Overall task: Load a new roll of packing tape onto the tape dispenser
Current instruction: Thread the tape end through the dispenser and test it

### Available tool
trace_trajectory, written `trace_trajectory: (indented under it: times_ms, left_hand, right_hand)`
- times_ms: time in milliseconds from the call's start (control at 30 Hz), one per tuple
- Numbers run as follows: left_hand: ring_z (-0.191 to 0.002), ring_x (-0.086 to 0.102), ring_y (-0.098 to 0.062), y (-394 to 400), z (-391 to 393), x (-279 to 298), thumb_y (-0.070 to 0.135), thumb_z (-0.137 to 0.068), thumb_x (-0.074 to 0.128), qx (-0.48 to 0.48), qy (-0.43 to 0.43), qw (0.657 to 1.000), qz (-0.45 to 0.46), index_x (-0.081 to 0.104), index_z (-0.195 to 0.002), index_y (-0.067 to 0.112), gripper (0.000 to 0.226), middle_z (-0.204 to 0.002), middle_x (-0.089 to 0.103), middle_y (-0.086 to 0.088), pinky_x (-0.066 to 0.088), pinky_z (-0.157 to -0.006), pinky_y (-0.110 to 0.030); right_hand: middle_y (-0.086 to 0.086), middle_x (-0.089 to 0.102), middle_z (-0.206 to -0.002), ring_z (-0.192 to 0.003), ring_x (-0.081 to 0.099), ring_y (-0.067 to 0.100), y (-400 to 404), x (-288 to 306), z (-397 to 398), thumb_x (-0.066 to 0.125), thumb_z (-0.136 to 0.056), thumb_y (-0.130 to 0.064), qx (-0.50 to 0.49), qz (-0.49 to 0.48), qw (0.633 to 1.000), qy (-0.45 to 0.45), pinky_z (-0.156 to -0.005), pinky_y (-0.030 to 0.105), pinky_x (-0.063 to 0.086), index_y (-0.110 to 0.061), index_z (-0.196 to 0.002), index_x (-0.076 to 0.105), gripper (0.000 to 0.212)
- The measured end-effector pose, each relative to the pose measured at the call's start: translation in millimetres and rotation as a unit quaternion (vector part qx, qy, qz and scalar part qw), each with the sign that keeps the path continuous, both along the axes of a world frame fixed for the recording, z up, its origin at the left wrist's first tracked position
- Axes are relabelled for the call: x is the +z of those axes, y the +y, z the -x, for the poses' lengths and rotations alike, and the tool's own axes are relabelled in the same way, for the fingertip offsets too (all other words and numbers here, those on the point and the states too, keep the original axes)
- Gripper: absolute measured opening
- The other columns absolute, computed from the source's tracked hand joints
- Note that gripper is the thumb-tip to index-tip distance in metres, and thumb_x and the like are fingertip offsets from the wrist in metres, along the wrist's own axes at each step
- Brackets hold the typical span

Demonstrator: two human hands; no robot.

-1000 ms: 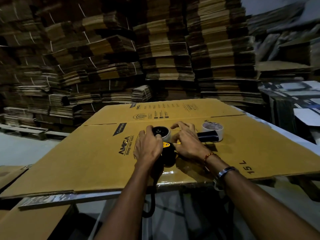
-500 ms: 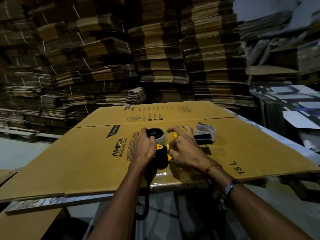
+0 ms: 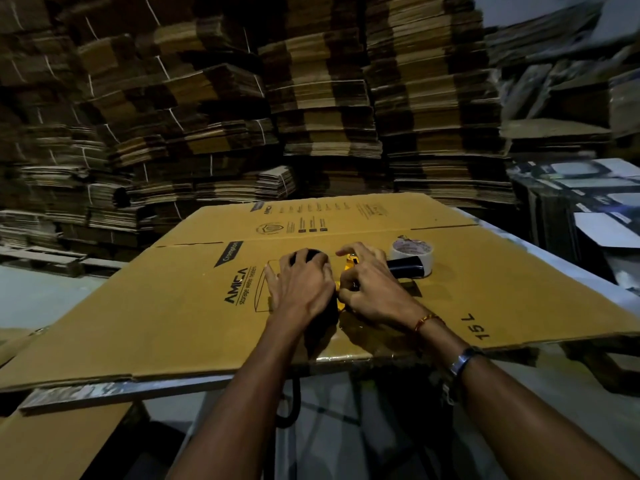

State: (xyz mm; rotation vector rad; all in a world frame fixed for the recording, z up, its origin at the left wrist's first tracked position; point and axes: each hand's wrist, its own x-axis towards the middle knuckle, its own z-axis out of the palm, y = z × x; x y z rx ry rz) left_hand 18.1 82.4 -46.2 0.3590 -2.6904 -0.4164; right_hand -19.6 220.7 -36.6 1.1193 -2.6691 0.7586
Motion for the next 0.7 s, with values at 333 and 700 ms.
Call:
trace_trajectory:
  times_ms: [333, 700]
  left_hand:
    - [-0.139, 0.033, -0.029, -1, -3, 0, 0.030, -0.101, 0.037, -0.003, 0.009, 1.000, -0.015, 0.044, -0.145, 0.028, 0.044, -0.154, 0.040, -0.001, 0.027, -0.111, -0.048]
    - [-0.139, 0.029, -0.030, -8, 7, -3, 0.031, -0.100, 0.040, -0.009, 0.003, 1.000, -0.010, 0.042, -0.146, 0.029, 0.046, -0.155, 0.038, -0.001, 0.035, -0.108, -0.050]
  right_hand:
    - [-0.008, 0.032, -0.151, -0.145, 0.011, 0.021, 14, 1, -7, 0.071, -0.082, -0.014, 0.032, 0.019, 0.999, -0.016, -0.115, 0.043, 0.025, -0.026, -0.056, 0.055, 0.033]
    - [-0.016, 0.029, -0.151, -0.143, 0.012, 0.013, 38, -3, -18, 0.074, -0.082, -0.018, 0.034, 0.031, 0.998, -0.041, -0.111, 0.036, 0.023, -0.020, -0.061, 0.061, 0.025]
